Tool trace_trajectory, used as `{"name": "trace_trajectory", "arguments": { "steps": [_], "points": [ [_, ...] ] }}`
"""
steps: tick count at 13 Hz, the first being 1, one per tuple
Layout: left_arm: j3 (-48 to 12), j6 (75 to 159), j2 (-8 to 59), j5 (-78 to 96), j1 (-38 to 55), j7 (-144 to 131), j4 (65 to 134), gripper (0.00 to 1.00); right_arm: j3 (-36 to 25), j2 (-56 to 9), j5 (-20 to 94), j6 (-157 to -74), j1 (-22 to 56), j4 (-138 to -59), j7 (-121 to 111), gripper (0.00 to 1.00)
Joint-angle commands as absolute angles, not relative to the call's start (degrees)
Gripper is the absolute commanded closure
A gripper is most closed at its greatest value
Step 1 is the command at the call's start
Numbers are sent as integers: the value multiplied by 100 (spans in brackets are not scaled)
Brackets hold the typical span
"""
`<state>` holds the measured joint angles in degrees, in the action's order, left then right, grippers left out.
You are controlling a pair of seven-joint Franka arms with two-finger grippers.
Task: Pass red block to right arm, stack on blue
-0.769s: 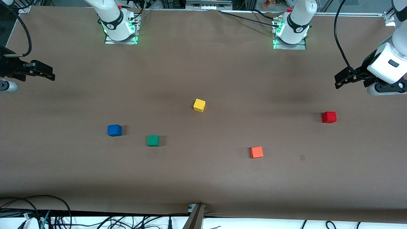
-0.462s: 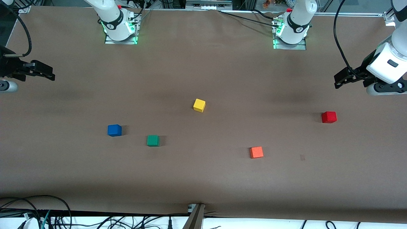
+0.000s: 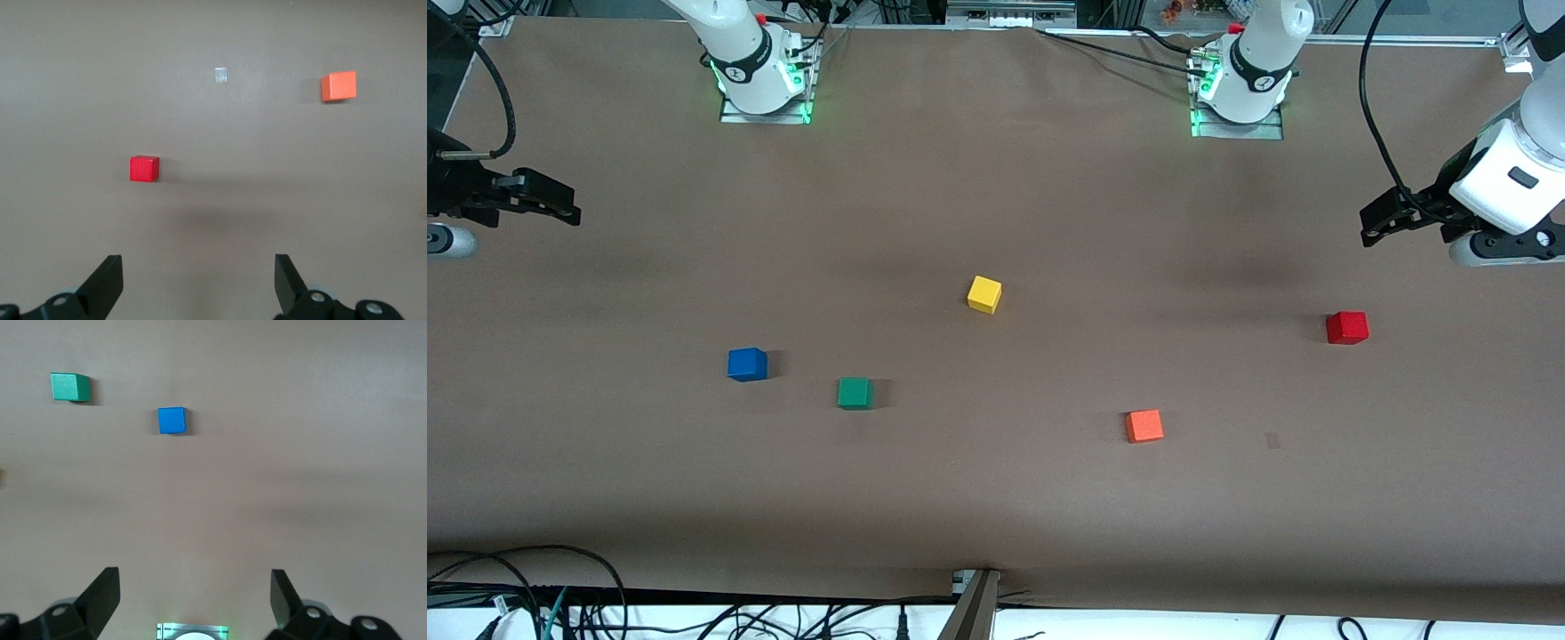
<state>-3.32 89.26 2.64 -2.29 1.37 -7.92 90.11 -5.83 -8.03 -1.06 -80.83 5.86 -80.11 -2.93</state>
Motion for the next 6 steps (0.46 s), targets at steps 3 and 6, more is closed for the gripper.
{"name": "trace_trajectory", "arguments": {
  "steps": [3,6],
  "points": [
    [-299,8666,202,132,97,-694,9088,0,-554,-888,-158,-8051,527,-7840,-369,0],
    [-264,8464,508,-8,97,-712,9114,0,-562,-888,-150,-8051,527,-7840,-369,0]
  ]
}}
